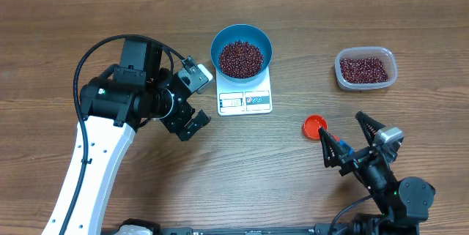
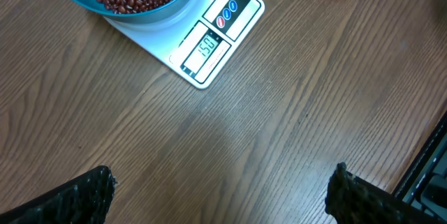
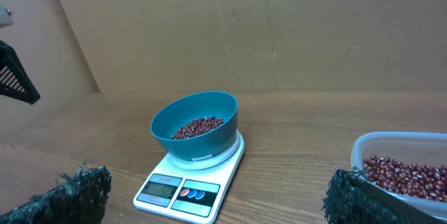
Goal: Scoop item into bowl and weigh 150g on scale
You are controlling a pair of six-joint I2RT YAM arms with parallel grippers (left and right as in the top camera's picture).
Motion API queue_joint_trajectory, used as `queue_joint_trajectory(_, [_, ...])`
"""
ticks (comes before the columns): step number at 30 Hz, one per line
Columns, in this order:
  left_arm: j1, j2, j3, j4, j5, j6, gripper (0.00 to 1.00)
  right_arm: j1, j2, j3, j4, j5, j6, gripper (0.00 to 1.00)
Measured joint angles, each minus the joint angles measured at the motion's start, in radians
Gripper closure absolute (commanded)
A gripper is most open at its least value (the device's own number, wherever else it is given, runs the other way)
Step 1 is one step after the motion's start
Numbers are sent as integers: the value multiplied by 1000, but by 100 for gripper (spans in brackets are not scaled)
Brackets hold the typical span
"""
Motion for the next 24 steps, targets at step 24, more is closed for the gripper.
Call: queue_joint_trajectory(24, [0,0,0,0,0,0,0,0,-87,-164,135,214,107,0])
